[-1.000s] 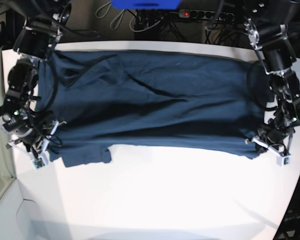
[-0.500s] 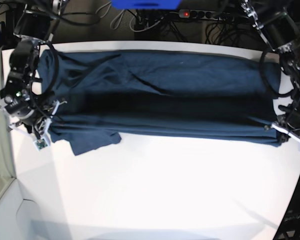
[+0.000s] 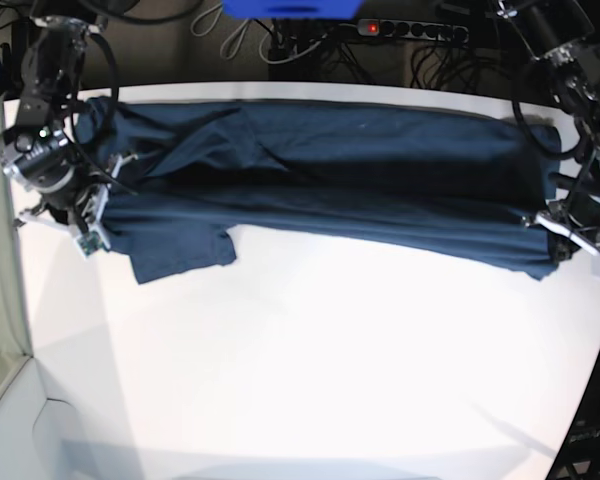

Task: Layout the t-shirt on the table in an organized manner, then fold the t-shirt properly
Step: 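Lay the folded edge down and regrasp the sleeve end with the right gripper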

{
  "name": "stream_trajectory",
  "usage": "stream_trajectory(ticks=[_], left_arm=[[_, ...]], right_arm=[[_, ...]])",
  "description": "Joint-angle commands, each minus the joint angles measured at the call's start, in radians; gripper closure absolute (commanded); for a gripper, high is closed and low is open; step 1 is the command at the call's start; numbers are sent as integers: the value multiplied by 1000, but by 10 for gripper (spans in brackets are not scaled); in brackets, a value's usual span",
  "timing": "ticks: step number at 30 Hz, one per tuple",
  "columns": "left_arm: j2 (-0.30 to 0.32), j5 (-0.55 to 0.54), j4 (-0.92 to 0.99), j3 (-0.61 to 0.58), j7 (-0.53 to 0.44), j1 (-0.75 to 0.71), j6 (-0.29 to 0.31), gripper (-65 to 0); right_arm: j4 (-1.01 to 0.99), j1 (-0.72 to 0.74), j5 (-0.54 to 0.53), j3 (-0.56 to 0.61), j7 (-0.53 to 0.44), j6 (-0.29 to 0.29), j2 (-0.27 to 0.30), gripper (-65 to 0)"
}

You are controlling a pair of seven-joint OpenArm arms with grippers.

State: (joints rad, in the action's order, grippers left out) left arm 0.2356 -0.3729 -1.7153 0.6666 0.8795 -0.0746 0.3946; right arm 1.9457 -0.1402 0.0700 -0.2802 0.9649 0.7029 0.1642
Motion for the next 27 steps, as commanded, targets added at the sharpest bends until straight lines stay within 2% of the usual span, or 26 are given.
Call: stream_trajectory(ticks=[1, 5, 12, 25, 27], left_arm=[[18, -13, -16, 23, -12, 2, -3, -2], [17, -11, 25, 51, -10, -6, -3, -2], [18, -18, 142, 51, -16, -6, -3, -2], [20, -18, 162, 51, -13, -23, -3, -4], [20, -18, 162, 51, -12, -31, -3, -5]], right_arm=[[16, 1, -3, -4, -13, -5, 2, 0], [7, -34, -6, 2, -17, -5, 2, 0], [4, -68, -3, 97, -22, -5, 2, 0], [-193, -23, -2, 95, -24, -5, 7, 0], [-191, -26, -2, 95, -24, -5, 7, -40]])
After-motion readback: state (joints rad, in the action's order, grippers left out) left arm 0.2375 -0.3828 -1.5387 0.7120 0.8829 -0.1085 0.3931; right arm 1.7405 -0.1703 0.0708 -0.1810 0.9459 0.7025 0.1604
